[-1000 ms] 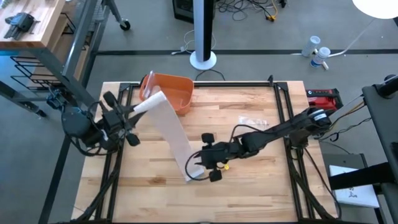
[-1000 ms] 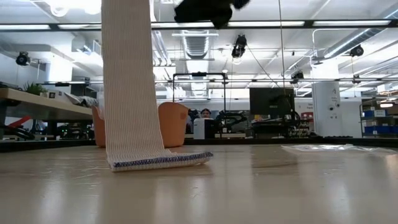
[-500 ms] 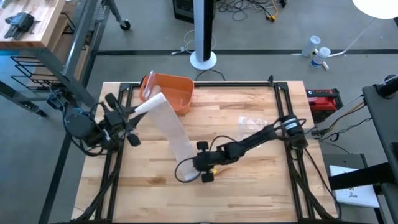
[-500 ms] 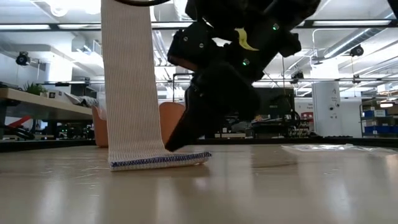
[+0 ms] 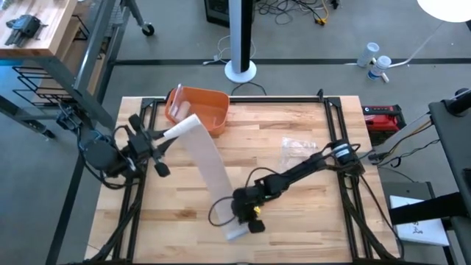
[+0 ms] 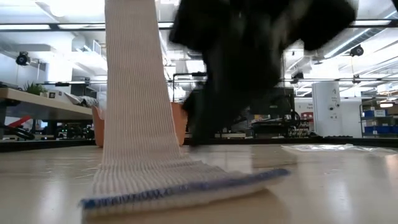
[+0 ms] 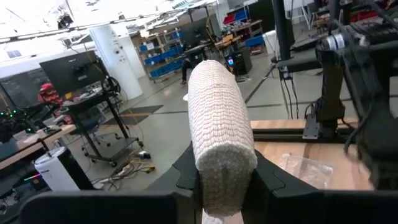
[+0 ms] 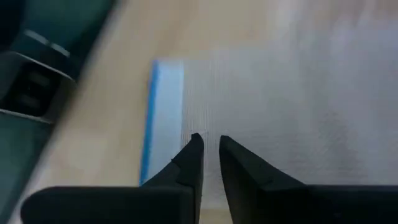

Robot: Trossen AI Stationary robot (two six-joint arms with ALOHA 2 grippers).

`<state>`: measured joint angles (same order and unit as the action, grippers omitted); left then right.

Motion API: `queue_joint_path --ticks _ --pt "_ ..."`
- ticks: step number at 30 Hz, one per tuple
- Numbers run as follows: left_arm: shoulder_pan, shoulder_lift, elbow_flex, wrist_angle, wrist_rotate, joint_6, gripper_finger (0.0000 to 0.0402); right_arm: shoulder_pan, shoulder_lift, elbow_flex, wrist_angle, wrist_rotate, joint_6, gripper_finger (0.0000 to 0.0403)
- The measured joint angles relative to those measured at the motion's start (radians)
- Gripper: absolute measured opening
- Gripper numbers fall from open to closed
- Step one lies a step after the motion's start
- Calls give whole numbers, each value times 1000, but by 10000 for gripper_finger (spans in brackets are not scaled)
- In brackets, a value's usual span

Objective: Roll bandage
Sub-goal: Roll the white bandage

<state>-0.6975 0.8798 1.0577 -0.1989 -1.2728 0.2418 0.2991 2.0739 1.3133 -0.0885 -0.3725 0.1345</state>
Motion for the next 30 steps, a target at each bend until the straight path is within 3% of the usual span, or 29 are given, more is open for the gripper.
queue_joint_path --ticks 3,9,13,21,28,30 --pt "0 19 0 3 0 -19 57 30 -67 11 20 120 -69 47" --pt "0 68 0 7 2 -80 57 43 -98 5 1 484 -181 59" --pt "0 106 0 6 2 -103 54 26 -85 0 20 583 -174 64" --pt "-2 180 0 3 2 -179 54 17 -24 -7 -82 544 -95 49" --pt "-2 252 0 5 2 -219 52 24 -24 -7 -150 184 8 37" --pt "5 261 3 5 3 -213 52 36 -38 -7 -159 169 -7 37"
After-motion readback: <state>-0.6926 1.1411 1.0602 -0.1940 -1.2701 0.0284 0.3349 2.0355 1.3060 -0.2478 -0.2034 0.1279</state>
